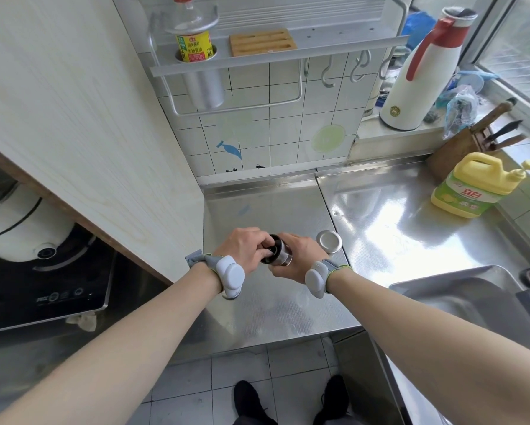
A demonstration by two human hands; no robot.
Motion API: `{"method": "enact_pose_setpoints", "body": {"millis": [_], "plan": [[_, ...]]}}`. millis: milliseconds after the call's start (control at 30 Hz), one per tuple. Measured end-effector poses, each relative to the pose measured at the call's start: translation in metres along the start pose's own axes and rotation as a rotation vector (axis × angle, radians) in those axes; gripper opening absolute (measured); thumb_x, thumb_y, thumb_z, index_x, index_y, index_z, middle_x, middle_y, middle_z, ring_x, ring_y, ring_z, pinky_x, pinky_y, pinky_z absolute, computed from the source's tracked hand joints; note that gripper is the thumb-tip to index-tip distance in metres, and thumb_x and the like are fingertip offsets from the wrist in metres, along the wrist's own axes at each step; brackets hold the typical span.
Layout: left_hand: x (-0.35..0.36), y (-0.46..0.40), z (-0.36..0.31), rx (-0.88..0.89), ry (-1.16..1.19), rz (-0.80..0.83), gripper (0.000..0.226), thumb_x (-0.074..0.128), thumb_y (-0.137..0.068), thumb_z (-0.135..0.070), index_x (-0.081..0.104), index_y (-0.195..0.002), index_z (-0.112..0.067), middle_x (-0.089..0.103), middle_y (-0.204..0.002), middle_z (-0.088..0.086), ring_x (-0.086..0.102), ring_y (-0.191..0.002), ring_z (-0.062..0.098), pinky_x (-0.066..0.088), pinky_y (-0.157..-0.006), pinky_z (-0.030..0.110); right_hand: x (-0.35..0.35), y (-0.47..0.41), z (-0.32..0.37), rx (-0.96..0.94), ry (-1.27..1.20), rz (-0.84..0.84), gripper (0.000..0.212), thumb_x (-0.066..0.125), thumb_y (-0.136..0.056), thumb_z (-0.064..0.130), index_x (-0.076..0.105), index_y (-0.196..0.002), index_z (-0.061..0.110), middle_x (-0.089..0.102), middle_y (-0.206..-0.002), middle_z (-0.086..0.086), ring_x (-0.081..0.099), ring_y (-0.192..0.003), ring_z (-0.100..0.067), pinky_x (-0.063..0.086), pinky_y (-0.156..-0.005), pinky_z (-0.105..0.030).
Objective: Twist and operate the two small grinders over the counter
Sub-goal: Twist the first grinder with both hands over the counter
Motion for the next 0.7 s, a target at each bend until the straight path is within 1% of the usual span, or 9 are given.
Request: {"method": "enact_pose_setpoints", "body": {"millis": [67,133,267,333,400,467,533,600,700], "plan": [[-0.0013,-0.0011,0.0013,-0.035,-0.024,-0.004,0.017,0.069,-0.084,-0.02,0.069,-0.098,-0.011,0.071,-0.095,0.009,0.064,-0.088,0.025,0.05,-0.083,0.035,0.0008,-0.0005,0.0007,-0.003,-0.008,-0.009,0.041,0.069,-0.068,0.047,0.06,-0.096,0.018,0.065,-0.079,0.004,0.062,-0.07,-0.025,0.054,-0.065,-0.044],[-0.0024,-0.0011,0.0011,-0.043,-0.029,-0.006,0.018,0.069,-0.083,-0.021,0.069,-0.098,-0.011,0.07,-0.095,0.009,0.064,-0.089,0.024,0.05,-0.083,0.035,0.0001,-0.0006,0.001,-0.008,-0.001,-0.01,0.041,0.07,-0.069,0.047,0.059,-0.094,0.017,0.065,-0.078,0.004,0.061,-0.069,-0.025,0.054,-0.064,-0.045],[-0.0008,0.0007,-0.0021,0.029,0.012,0.016,0.021,0.072,-0.079,-0.011,0.068,-0.1,-0.011,0.067,-0.093,0.007,0.063,-0.081,0.02,0.051,-0.079,0.031,-0.0032,0.0005,-0.0016,-0.002,0.003,-0.016,0.038,0.075,-0.07,0.043,0.059,-0.094,0.019,0.065,-0.078,0.006,0.061,-0.069,-0.023,0.054,-0.064,-0.044],[-0.0009,0.0008,-0.0008,0.02,0.004,0.005,0.019,0.072,-0.079,-0.01,0.069,-0.097,-0.012,0.068,-0.091,0.006,0.063,-0.08,0.02,0.052,-0.079,0.034,-0.0036,0.0012,-0.0006,-0.012,0.007,-0.015,0.037,0.073,-0.069,0.044,0.058,-0.092,0.019,0.063,-0.076,0.007,0.059,-0.068,-0.023,0.054,-0.063,-0.043],[-0.0012,0.0002,0.0005,-0.001,-0.005,-0.005,0.015,0.071,-0.08,-0.013,0.069,-0.095,-0.012,0.069,-0.091,0.006,0.063,-0.082,0.022,0.052,-0.081,0.037,-0.0037,0.0021,0.0019,-0.022,0.0,-0.015,0.036,0.074,-0.07,0.042,0.058,-0.093,0.02,0.061,-0.076,0.009,0.058,-0.067,-0.022,0.053,-0.063,-0.042],[-0.0015,-0.0005,0.0003,-0.025,-0.019,-0.006,0.015,0.07,-0.082,-0.02,0.069,-0.096,-0.012,0.07,-0.093,0.007,0.064,-0.086,0.023,0.051,-0.083,0.037,-0.004,0.0025,0.003,-0.025,-0.008,-0.019,0.035,0.076,-0.071,0.039,0.058,-0.094,0.021,0.059,-0.076,0.011,0.056,-0.067,-0.021,0.052,-0.063,-0.041],[-0.0027,-0.0009,0.0004,-0.044,-0.038,-0.006,0.017,0.069,-0.083,-0.024,0.069,-0.095,-0.012,0.07,-0.093,0.007,0.063,-0.088,0.023,0.05,-0.083,0.036,-0.0039,0.0023,0.0035,-0.026,-0.006,-0.021,0.036,0.074,-0.07,0.041,0.057,-0.092,0.019,0.059,-0.075,0.009,0.056,-0.066,-0.022,0.051,-0.061,-0.041],[-0.0035,-0.0003,0.0003,-0.034,-0.021,-0.008,0.016,0.071,-0.082,-0.022,0.069,-0.094,-0.012,0.07,-0.091,0.007,0.063,-0.085,0.022,0.051,-0.082,0.037,-0.0031,0.0018,0.003,-0.029,0.001,-0.019,0.037,0.072,-0.069,0.045,0.056,-0.091,0.018,0.059,-0.074,0.008,0.056,-0.065,-0.023,0.051,-0.061,-0.042],[-0.0033,0.0029,-0.0007,0.02,0.034,0.002,0.021,0.073,-0.078,-0.011,0.069,-0.098,-0.013,0.068,-0.09,0.005,0.064,-0.079,0.018,0.053,-0.079,0.033,-0.0036,0.0013,0.0007,-0.03,-0.003,-0.021,0.036,0.075,-0.071,0.043,0.056,-0.09,0.02,0.06,-0.074,0.008,0.057,-0.066,-0.022,0.052,-0.062,-0.043]]}}
Point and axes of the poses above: each hand's wrist, its own y-axis away from the middle knuckle, its own x-axis out of the palm, z = x × y, the point moved 5 cm from there along -y, towards the middle knuckle
